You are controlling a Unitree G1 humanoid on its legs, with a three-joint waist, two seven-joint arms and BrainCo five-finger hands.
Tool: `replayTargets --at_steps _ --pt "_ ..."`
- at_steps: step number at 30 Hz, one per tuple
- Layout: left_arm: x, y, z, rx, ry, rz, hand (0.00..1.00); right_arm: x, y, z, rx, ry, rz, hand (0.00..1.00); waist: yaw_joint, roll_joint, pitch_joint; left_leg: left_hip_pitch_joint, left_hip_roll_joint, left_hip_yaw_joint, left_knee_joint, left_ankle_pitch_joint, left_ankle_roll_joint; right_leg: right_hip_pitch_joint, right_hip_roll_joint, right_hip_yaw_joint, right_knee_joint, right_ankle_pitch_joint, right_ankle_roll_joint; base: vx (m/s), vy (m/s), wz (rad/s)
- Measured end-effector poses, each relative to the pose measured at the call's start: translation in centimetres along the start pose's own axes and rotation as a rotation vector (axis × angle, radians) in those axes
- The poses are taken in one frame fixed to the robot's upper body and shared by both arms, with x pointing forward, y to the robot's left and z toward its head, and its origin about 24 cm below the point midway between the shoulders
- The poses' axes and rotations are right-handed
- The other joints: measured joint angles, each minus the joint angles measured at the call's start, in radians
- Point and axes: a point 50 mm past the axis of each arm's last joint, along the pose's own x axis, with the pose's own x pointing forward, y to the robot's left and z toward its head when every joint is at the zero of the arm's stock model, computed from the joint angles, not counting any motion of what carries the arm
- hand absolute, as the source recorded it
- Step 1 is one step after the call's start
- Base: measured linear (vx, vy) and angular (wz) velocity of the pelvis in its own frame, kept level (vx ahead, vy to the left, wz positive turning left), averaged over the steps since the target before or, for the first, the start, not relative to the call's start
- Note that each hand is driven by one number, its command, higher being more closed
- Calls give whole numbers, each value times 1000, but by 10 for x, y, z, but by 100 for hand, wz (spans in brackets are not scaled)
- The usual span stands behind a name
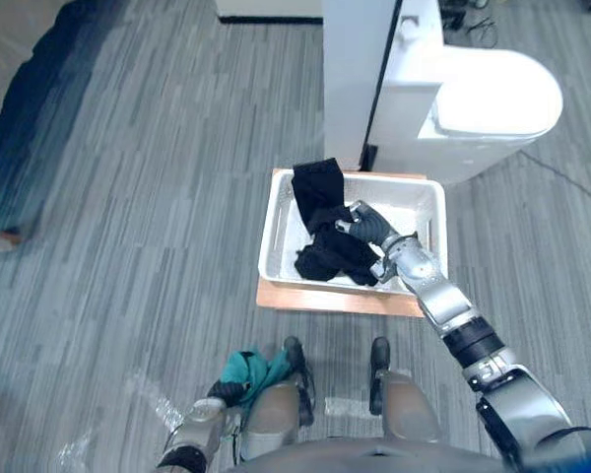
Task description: Tidy the bed and pick cloth on bed and put in laundry
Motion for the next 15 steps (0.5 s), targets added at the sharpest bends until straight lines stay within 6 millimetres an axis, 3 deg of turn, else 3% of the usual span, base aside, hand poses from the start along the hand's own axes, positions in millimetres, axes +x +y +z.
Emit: replayTargets --at_steps 3,4,8,15 --pt "4 -5 22 1 -77 -15 100 13 -9 5 -34 9 -30 100 5 15 49 -13 0 -9 12 0 0 -8 -2 0 7 1 -1 -57 -7 5" --pt "5 -8 31 0 -106 -23 100 17 -13 6 -46 18 -44 0 9 21 56 -35 1 -10 23 0 1 -24 -2 0 10 3 -2 -57 -4 5" --pt "6 -13 50 -6 -168 -42 100 21 -25 3 -72 52 -81 0 28 30 70 -75 7 -14 26 6 5 -58 4 -2 3 14 -1 -21 -10 1" --pt "5 -18 56 15 -203 -52 100 16 -43 -14 -80 135 -175 0 31 31 73 -76 7 -17 21 6 5 -53 4 -2 -7 16 -4 25 4 3"
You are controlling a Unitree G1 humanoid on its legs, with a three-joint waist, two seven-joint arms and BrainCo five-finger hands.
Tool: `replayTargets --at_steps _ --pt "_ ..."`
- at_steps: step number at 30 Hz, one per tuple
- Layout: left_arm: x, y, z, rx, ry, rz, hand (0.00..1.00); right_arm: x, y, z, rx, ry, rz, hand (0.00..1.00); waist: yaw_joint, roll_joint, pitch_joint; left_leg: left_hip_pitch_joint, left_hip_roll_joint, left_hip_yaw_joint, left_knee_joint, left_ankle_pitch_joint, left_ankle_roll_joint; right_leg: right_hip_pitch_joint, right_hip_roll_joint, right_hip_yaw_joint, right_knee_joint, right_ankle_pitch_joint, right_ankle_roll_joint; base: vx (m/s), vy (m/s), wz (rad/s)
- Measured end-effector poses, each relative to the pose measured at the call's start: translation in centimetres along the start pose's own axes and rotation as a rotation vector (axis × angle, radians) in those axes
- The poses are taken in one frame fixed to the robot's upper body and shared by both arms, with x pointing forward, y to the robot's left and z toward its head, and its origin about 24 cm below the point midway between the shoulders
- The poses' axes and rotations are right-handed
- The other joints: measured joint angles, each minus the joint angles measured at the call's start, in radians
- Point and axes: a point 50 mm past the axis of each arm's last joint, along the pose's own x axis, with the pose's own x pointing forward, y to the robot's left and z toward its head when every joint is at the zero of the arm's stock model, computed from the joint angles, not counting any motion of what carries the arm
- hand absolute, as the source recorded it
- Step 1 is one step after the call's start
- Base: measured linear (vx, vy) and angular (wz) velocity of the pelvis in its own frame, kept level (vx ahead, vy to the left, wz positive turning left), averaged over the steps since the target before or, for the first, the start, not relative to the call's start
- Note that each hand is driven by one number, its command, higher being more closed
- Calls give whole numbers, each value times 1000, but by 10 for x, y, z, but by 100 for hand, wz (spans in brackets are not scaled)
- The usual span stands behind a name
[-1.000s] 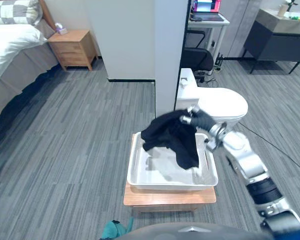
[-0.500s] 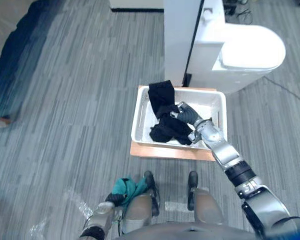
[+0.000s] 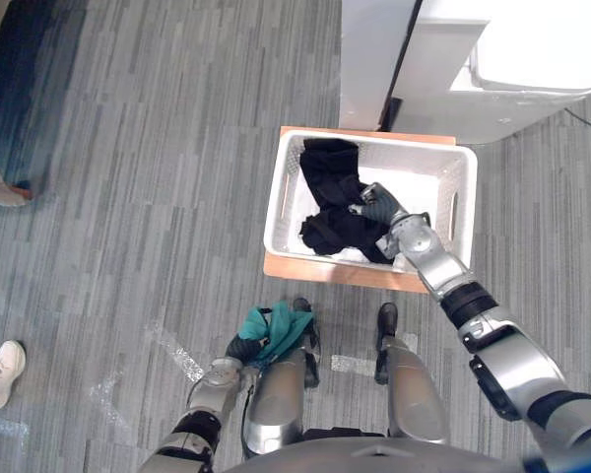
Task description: Tidy the bed and pick cloth on bed and put in laundry
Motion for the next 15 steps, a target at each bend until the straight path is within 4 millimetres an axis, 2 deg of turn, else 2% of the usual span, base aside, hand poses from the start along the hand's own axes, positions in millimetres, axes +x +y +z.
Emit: replayTargets --at_steps 5,9,11,13,15 --pt "0 -1 6 42 -15 -2 100 -1 -8 3 29 -32 -33 0 0 -10 6 33 6 4 -1 0 -1 34 2 4 -5 3 -4 2 1 1" --pt "0 -2 7 79 -8 -1 100 -6 -13 25 61 -164 -57 0 3 -15 6 64 11 10 -3 -5 -6 66 10 14 -15 5 -7 -30 -7 -6" --pt "-2 -1 0 81 24 2 100 -13 -9 34 77 -229 -51 0 12 -26 -2 94 19 34 -19 -6 -7 76 19 35 -16 5 -7 -29 -21 -25" --pt "-4 0 -8 101 54 5 100 -20 1 29 114 -228 -40 0 6 -42 -13 116 17 35 -23 -3 -11 98 23 35 -21 4 -6 13 -25 -10" --pt "-6 0 -16 111 82 4 100 -29 15 14 148 -188 -14 0 -2 -62 -47 129 18 36 -33 -2 -13 109 26 35 -29 2 -2 43 -8 -3"
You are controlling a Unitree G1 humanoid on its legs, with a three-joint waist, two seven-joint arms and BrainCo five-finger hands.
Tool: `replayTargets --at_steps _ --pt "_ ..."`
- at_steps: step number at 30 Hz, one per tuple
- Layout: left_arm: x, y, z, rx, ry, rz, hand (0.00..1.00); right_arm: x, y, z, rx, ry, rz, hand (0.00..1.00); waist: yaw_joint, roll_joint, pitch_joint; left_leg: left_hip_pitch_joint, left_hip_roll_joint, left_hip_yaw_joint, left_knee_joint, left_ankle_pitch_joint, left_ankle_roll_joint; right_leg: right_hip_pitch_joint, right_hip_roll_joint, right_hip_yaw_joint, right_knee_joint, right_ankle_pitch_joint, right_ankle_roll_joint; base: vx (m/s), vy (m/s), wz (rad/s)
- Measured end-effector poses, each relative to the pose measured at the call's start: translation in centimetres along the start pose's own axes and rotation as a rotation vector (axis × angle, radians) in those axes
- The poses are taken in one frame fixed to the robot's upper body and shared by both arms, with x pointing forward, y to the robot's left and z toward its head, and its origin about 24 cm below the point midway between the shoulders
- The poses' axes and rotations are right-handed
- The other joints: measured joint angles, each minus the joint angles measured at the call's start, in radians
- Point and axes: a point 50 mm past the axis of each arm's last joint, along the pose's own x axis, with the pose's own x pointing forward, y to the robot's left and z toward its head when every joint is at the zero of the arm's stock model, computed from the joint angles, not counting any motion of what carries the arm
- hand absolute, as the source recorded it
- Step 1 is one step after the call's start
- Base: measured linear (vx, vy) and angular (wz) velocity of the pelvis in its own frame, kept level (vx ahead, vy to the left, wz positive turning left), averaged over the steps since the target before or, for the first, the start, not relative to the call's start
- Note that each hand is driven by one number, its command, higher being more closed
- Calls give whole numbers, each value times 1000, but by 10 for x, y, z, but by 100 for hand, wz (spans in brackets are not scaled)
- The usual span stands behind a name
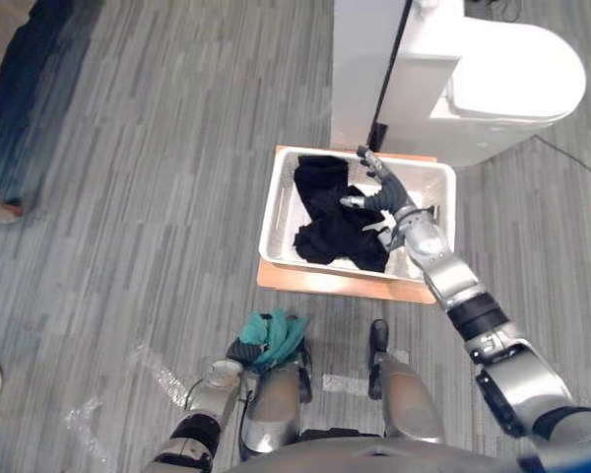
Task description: Tidy the bed and pick cloth on bed and put in laundry
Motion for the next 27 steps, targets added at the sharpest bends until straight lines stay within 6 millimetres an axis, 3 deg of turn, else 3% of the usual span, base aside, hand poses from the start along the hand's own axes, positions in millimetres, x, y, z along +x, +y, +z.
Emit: replayTargets --at_steps 3,7,10,13,16,18,20,21,23,25,27 --pt "-1 -5 -5 30 18 -19 100 -17 8 -19 20 59 9 0 -2 -10 -44 43 -3 4 -23 0 -2 34 0 0 -7 -5 8 54 14 -3" --pt "-7 -12 -26 13 68 -34 100 -34 12 -29 16 97 -10 0 -9 -11 -117 92 -7 18 -30 -13 -7 85 -2 10 -32 -8 12 60 27 -9" --pt "-11 -14 -37 -3 95 -36 100 -48 -2 -36 46 136 -120 0 -16 -9 -167 122 -9 25 -30 -24 -10 113 -2 21 -42 -10 14 28 16 -9" --pt "-15 -16 -48 -25 125 -31 100 -74 -24 -60 68 257 -269 0 -39 -8 -207 140 -10 28 -31 -29 -10 136 -3 23 -55 -9 16 -2 -2 -3" --pt "-19 -18 -57 -69 152 -19 100 -110 -46 -91 77 422 -452 0 -58 1 -233 153 -9 34 -35 -35 -13 144 2 39 -60 -10 18 -18 -16 -15" --pt "-21 -21 -63 -105 183 -15 100 -145 -64 -114 95 541 -598 0 -62 15 -251 162 -6 53 -36 -40 -15 144 6 55 -64 -9 19 1 -17 -24" --pt "-23 -22 -68 -127 204 -10 100 -167 -70 -130 104 626 -668 0 -79 24 -258 170 -4 57 -36 -43 -16 150 9 58 -65 -9 19 16 -23 -13" --pt "-26 -22 -75 -161 231 -6 100 -190 -69 -148 147 728 -727 0 -95 28 -271 175 -1 59 -36 -45 -19 153 12 58 -66 -9 19 29 -23 -6" --pt "-27 -22 -78 -195 247 -2 100 -215 -64 -167 185 837 -769 0 -98 29 -273 190 4 64 -36 -48 -25 168 17 58 -69 -9 19 25 -24 -8" --pt "-29 -21 -84 -256 278 17 100 -254 -45 -193 221 1029 -781 0 -97 31 -288 201 12 72 -36 -52 -30 175 24 57 -72 -11 18 30 -34 -11" --pt "-30 -21 -89 -303 300 36 100 -277 -30 -206 238 1142 -753 0 -98 34 -290 207 14 69 -36 -52 -31 184 25 52 -75 -12 17 4 -7 7"
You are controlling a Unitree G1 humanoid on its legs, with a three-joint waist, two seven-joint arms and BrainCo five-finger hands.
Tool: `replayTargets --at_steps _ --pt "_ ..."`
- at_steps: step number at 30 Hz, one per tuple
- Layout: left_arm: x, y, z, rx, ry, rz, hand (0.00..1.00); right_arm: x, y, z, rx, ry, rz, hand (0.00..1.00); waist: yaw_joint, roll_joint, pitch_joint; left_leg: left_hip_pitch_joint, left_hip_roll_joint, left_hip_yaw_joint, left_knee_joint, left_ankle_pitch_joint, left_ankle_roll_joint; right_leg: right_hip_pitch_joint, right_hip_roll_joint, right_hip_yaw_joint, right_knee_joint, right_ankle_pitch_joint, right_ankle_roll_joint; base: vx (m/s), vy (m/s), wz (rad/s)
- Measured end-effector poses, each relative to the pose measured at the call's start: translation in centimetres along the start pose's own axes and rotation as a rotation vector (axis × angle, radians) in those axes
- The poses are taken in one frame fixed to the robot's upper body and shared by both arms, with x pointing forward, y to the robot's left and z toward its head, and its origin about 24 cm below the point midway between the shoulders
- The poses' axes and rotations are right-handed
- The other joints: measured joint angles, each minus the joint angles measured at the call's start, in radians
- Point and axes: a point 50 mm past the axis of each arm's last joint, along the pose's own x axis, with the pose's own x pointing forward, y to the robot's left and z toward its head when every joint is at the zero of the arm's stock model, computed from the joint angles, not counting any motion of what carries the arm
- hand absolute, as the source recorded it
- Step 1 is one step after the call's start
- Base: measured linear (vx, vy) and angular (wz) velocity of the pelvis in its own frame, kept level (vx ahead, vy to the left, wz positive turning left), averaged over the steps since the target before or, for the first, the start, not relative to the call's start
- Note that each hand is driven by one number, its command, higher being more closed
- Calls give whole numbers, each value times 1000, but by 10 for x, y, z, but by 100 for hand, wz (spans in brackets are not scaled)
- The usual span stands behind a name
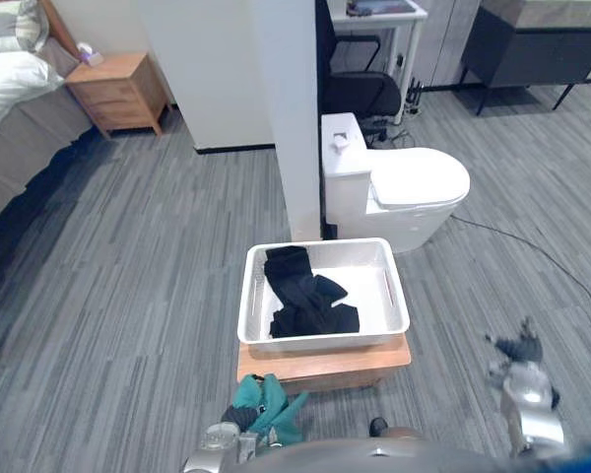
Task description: Tidy the bed and pick cloth on bed and put in laundry
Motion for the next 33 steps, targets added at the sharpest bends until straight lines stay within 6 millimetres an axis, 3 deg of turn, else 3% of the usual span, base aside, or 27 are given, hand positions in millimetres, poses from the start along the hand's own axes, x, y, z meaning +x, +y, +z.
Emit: replayTargets --at_steps 1,3,4,5,9,11,15,17,19,25,28,30,33 --pt "0 1 -3 -62 13 6 100 -3 -3 -31 -48 111 20 0 1 2 -1 4 -1 -11 0 0 0 11 -2 -10 -3 -2 -2 3 -10 24" --pt "-1 6 -7 -116 18 20 100 -11 -4 -64 -31 235 45 0 1 1 1 16 -3 -31 0 0 0 35 -6 -34 -16 -4 -1 -3 -4 26" --pt "-1 6 -7 -116 18 20 100 -11 -4 -64 -31 235 45 0 1 1 1 16 -3 -31 0 0 0 35 -6 -34 -16 -4 -1 3 2 30" --pt "-1 11 -13 -174 33 36 100 -19 -1 -82 -15 298 100 0 1 0 1 18 -7 -50 -1 0 1 49 -13 -54 -19 -7 3 0 10 28" --pt "-3 15 -24 -370 55 73 100 -37 12 -111 24 434 247 0 6 -3 0 33 -19 -99 -1 3 4 95 -28 -103 -29 -13 11 -3 11 35" --pt "-3 14 -28 -470 64 89 100 -43 19 -117 -13 463 304 0 12 -3 0 31 -27 -126 -1 6 9 111 -38 -131 -36 -15 14 -24 17 49" --pt "-4 15 -31 -961 65 165 100 -42 24 -112 -33 418 353 0 16 -13 -1 -23 -50 -199 -2 5 18 121 -64 -224 -58 -33 31 -54 18 60" --pt "-5 20 -33 -1104 66 215 100 -41 26 -110 -32 403 368 0 22 -19 -1 -42 -60 -222 -2 6 19 123 -71 -256 -66 -34 34 -1 18 58" --pt "-9 42 -43 -1300 43 364 100 -42 26 -113 -3 413 362 0 47 -30 0 -55 -68 -251 -2 6 20 131 -77 -291 -68 -46 41 68 5 51" --pt "-31 104 -60 -1558 -52 754 100 -39 14 -114 121 426 276 0 72 -45 7 -38 -95 -317 0 12 32 197 -97 -372 -65 -60 37 165 -8 43" --pt "-50 146 -44 -1451 -174 948 100 -35 10 -111 233 421 233 0 95 -52 19 -33 -95 -311 4 9 32 213 -102 -388 -65 -62 32 120 16 18" --pt "-70 183 -17 -1311 -336 1054 100 -34 7 -109 259 404 216 0 112 -44 26 -9 -93 -288 -1 -14 36 228 -104 -385 -64 -66 26 43 24 -11" --pt "-93 219 18 -1146 -517 1126 100 -34 3 -110 275 387 198 0 125 -27 22 -3 -91 -263 -2 -36 40 227 -105 -377 -54 -72 17 37 -5 -23"
